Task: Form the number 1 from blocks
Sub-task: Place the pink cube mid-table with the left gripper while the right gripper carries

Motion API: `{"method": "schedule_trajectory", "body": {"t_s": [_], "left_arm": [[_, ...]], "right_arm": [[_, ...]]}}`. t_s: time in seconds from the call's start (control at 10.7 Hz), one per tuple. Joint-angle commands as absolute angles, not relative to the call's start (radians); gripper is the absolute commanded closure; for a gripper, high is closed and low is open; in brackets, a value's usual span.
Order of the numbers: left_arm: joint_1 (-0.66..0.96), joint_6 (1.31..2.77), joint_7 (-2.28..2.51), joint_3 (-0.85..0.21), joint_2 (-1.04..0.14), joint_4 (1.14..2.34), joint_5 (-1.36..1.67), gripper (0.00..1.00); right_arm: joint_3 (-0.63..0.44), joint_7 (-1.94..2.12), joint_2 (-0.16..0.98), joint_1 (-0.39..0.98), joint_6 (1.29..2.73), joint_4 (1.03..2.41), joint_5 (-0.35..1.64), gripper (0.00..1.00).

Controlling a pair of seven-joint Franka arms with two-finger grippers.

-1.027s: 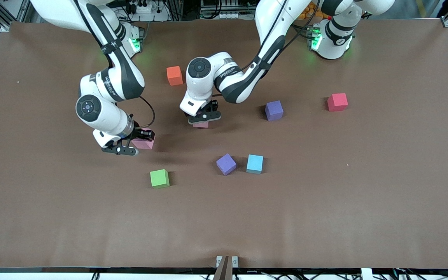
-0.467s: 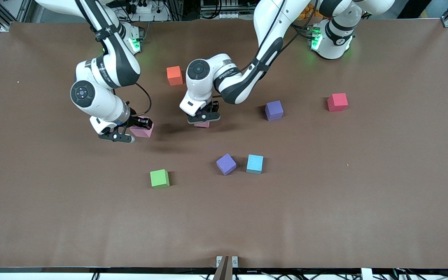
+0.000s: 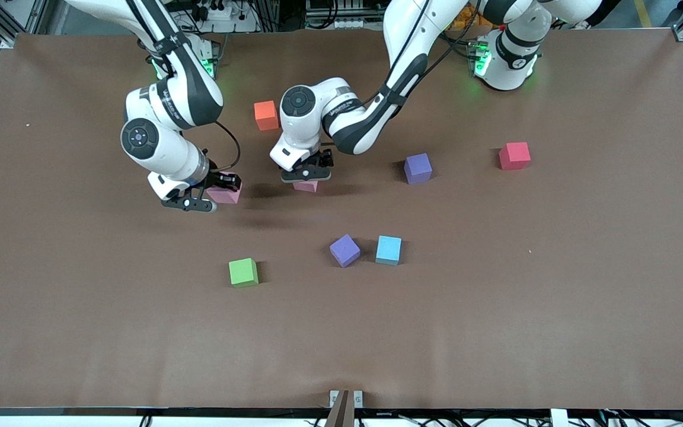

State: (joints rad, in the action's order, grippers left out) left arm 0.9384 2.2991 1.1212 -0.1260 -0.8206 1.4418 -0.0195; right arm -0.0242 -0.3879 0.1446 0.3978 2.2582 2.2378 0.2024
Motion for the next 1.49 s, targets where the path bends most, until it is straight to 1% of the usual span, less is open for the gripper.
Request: {"method": "schedule_trajectory", "body": {"t_s": [0.0,0.19,0.37,0.56,0.65,0.75,0.93,1.12,1.21,1.4], "left_arm": [[0.934,2.235,1.169,-0.114,-0.787,1.436,-0.043,0.00],[0.930,2.183,1.193,-0.086,-0.735,1.433,-0.043,0.00],[0.928,2.148,1.216,-0.071,-0.677,1.434,-0.043,0.00],[0.898,2.096,1.218,-0.067,-0.634,1.436,-0.041,0.00],[0.876,2.065,1.235,-0.066,-0.623,1.439,-0.041,0.00],[0.850,2.027,1.242,-0.067,-0.615,1.453,-0.043,0.00],[0.798,2.008,1.217,-0.067,-0.547,1.558,-0.046,0.00],[0.740,2.019,1.168,-0.071,-0.473,1.665,-0.046,0.00],[0.723,2.031,1.145,-0.071,-0.442,1.719,-0.046,0.00],[0.697,2.122,1.128,-0.071,-0.346,1.903,-0.046,0.00]], "right_arm": [[-0.029,-0.402,0.104,0.413,2.250,2.263,0.222,0.66],[-0.014,-0.463,0.104,0.417,2.255,2.261,0.222,0.66],[-0.012,-0.488,0.118,0.440,2.269,2.231,0.221,0.66],[-0.012,-0.489,0.181,0.481,2.301,2.179,0.221,0.65],[-0.012,-0.511,0.230,0.529,2.319,2.136,0.219,0.65],[-0.012,-0.556,0.295,0.561,2.325,2.061,0.215,0.65],[-0.017,-0.566,0.391,0.591,2.322,1.932,0.204,0.64],[-0.041,-0.549,0.448,0.621,2.312,1.837,0.163,0.63],[-0.052,-0.548,0.480,0.638,2.310,1.810,0.149,0.63],[-0.071,-0.549,0.520,0.664,2.274,1.798,0.155,0.63]]}}
